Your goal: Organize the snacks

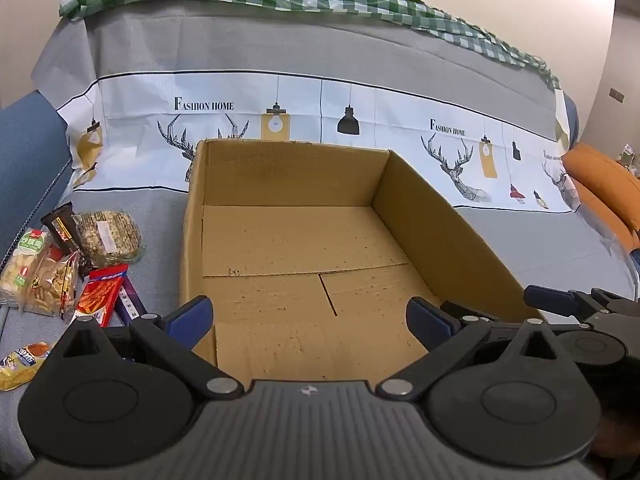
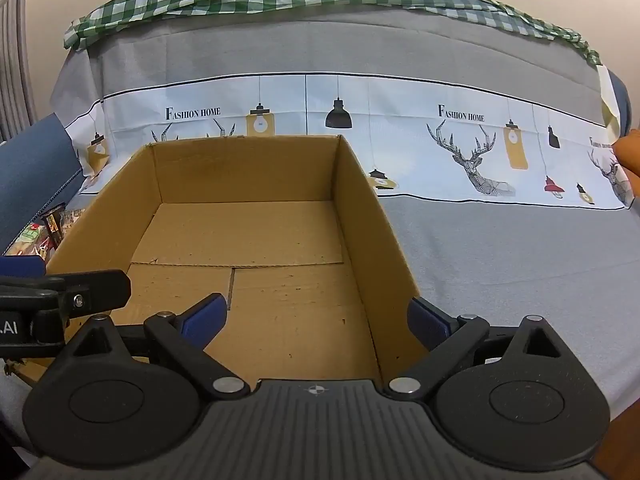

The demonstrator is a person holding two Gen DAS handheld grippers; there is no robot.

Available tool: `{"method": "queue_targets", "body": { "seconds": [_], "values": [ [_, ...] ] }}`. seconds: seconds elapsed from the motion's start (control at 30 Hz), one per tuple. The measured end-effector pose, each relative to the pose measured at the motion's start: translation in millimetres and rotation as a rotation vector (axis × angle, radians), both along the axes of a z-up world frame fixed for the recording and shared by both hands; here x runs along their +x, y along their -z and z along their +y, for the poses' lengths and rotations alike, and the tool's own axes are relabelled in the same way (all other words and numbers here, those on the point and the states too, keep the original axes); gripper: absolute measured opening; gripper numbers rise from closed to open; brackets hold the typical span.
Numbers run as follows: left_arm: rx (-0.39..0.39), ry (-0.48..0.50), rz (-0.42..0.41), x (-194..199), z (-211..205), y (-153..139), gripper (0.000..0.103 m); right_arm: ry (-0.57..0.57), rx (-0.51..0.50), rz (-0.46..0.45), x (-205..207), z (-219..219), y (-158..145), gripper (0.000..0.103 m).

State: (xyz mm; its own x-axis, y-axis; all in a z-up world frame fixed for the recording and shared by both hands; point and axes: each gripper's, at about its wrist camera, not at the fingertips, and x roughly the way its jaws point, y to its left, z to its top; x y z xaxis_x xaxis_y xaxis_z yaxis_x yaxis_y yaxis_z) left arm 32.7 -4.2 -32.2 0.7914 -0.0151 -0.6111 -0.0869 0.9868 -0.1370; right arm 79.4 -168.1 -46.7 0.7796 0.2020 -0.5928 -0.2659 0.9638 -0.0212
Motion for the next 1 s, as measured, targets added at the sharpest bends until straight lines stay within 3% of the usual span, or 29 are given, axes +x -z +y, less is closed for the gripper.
{"method": "queue_targets", "body": {
  "seconds": [0.3, 1.0],
  "values": [
    [-0.002, 0.004, 0.000, 1.0, 0.6, -0.6, 0.103, 0.005, 0.009, -0.022, -3.8, 1.8, 1.3, 0.091],
    [0.000, 0.005, 0.004, 1.4, 1.5, -1.0, 0.103, 0.008, 0.022, -0.027, -4.3, 0.0, 0.7, 0.091]
  ]
}}
